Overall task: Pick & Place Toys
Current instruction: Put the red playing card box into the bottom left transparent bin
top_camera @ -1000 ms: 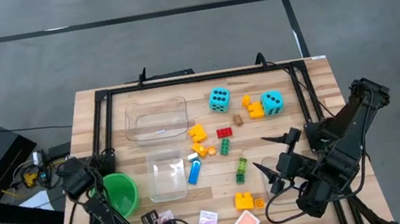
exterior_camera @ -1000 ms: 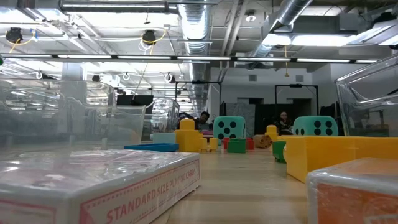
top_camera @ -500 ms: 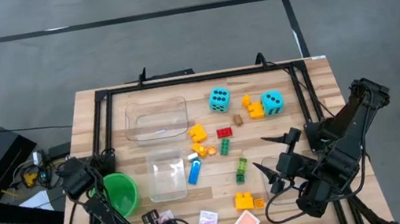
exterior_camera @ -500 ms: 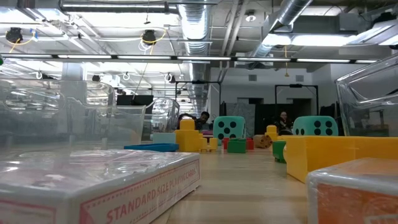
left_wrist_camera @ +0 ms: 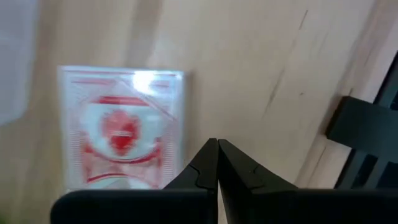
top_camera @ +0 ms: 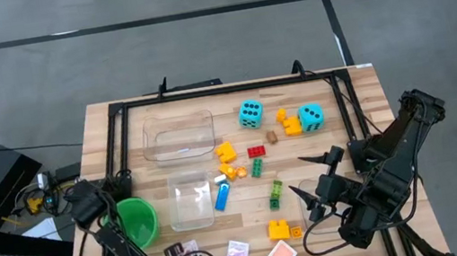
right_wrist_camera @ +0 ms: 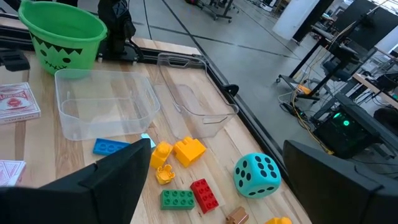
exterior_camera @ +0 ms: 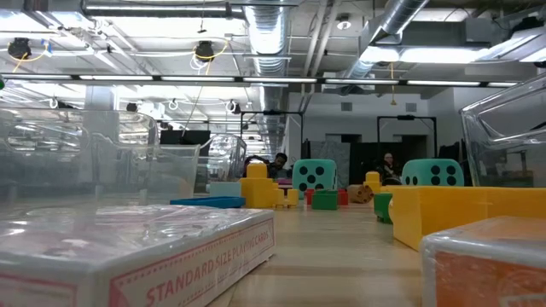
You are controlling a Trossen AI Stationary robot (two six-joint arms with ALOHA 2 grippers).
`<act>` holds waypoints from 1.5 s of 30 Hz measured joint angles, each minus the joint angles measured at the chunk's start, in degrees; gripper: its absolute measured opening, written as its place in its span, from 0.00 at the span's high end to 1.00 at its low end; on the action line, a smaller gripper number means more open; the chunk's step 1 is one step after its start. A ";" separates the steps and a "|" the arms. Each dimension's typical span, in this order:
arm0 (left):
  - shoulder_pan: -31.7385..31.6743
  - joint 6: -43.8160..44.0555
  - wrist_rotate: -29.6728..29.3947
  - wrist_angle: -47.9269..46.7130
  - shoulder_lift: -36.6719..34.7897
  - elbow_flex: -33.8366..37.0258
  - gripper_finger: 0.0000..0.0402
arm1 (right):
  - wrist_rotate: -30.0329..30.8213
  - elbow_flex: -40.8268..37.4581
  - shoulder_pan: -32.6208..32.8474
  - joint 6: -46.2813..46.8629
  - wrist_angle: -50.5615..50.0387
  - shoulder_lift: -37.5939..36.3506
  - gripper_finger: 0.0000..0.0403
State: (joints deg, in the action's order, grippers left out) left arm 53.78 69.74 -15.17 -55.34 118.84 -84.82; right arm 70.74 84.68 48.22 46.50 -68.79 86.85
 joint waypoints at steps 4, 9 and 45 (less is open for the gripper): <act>-0.03 2.26 -0.96 -3.81 -0.47 -0.29 1.00 | -0.02 0.00 -0.01 0.00 0.00 0.00 0.12; -0.08 2.53 -0.97 -4.38 -0.43 -0.28 1.00 | -0.17 0.01 0.00 0.00 0.00 0.00 0.12; 1.07 3.62 -3.46 -4.78 -0.78 1.18 1.00 | -0.17 0.02 0.00 0.00 0.00 0.00 0.12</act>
State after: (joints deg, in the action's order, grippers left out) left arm 54.85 73.36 -18.63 -60.12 118.06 -83.64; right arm 70.57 84.71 48.22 46.50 -68.79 86.85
